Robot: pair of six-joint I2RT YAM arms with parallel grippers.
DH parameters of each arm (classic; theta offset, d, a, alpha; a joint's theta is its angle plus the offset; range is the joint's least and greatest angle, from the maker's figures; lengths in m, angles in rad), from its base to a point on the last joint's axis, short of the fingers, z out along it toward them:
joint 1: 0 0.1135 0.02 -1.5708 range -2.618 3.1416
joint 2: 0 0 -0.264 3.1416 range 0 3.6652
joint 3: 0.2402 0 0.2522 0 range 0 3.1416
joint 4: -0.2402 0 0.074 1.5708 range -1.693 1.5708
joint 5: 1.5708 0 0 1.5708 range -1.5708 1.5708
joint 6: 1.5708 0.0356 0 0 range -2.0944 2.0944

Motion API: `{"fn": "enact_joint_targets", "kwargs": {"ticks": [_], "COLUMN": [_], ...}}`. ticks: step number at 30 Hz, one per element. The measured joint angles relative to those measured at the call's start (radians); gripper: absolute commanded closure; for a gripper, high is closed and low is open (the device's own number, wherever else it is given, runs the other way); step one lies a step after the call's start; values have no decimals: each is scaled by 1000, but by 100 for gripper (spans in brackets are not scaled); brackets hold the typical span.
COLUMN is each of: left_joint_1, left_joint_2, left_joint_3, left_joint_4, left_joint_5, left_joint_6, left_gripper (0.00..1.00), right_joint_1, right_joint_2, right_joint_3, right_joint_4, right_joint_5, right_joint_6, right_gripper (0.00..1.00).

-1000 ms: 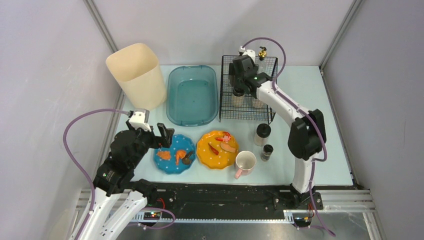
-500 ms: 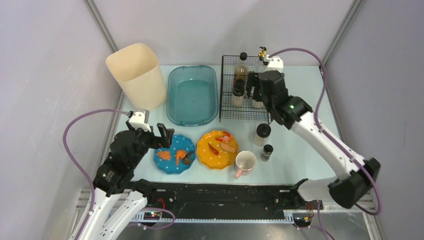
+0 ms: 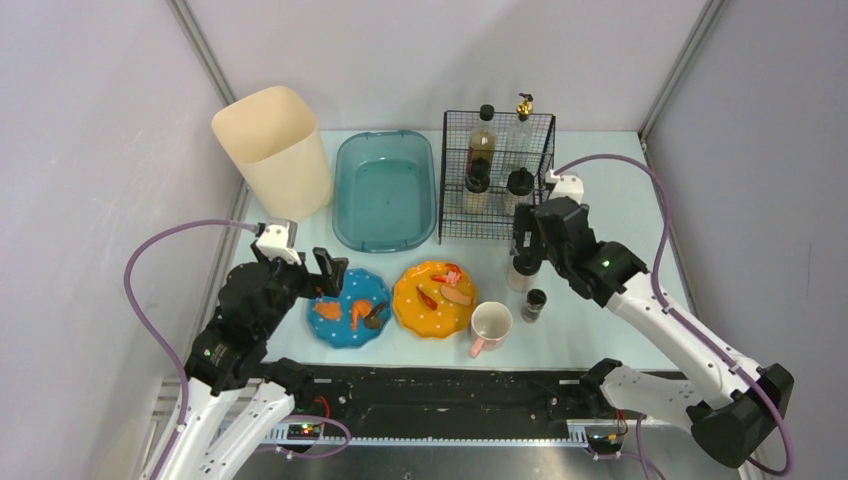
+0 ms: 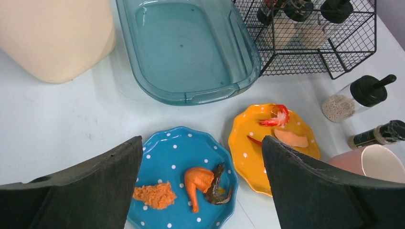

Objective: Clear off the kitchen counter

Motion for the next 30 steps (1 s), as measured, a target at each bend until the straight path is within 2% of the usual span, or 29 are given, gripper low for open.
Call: {"fn": "enact_joint_targets", "kwargs": {"ticks": [6,12,21,30], "left_joint_1": [0,0,0,0], "left_joint_2": [0,0,0,0], "left_joint_3": [0,0,0,0], "left_joint_4": [0,0,0,0], "left_joint_5": [0,1,1,2], "left_joint_6": [0,0,0,0], "left_gripper": [2,2,2,2], "right_joint_1": [2,4,4,-18], "right_joint_2": [18,90,240,289], "right_joint_3": [-102,-134,-140,-192], "right_joint_4": [-7,34,94,148], "right_joint_5": [-11,-11,0,-4], "right_joint_6": [29,47,68,90], "right_gripper": [8,6,6,11]}}
